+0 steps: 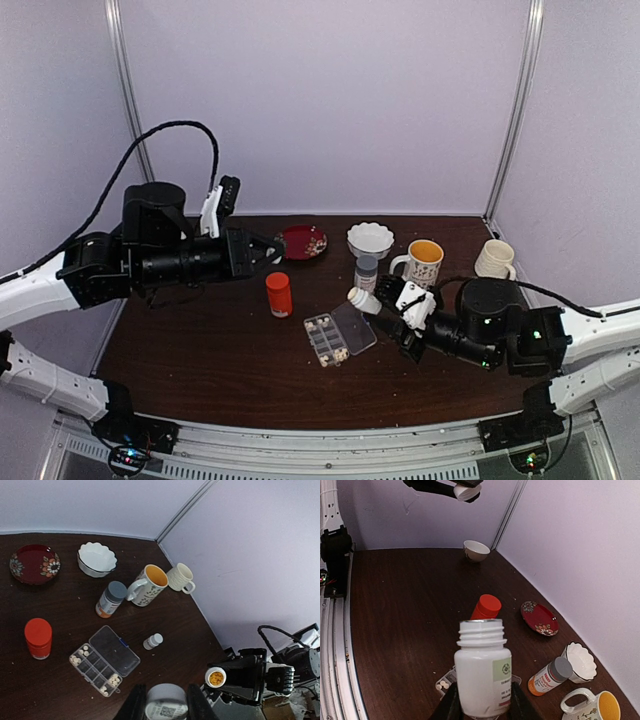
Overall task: Sort the pills into containers
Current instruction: Pour the pill into the compartment of the pill container.
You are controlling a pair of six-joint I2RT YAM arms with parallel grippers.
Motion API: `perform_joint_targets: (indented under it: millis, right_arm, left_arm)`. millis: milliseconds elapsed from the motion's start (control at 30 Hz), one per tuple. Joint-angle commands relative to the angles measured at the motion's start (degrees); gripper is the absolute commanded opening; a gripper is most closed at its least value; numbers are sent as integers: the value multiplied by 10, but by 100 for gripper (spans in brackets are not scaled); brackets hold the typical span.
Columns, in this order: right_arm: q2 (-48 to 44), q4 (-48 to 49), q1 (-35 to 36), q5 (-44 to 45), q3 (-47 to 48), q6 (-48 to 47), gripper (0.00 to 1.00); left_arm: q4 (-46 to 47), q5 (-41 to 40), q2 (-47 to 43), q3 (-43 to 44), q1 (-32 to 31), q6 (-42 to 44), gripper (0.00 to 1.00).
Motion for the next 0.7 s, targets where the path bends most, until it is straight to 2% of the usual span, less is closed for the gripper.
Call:
perform_joint_targets:
  millis: [0, 333, 667]
  right_arm:
    - [18, -82, -12, -62, 7, 121, 0]
    - [110, -117, -55, -126, 15, 158, 0]
    - [240, -147, -129, -215, 95, 180, 0]
  left_arm:
    - [-16, -86, -37, -27, 5, 87, 0]
    - [-24, -107, -56, -57, 5, 133, 0]
    - [-25, -100, -71, -80, 5, 149, 0]
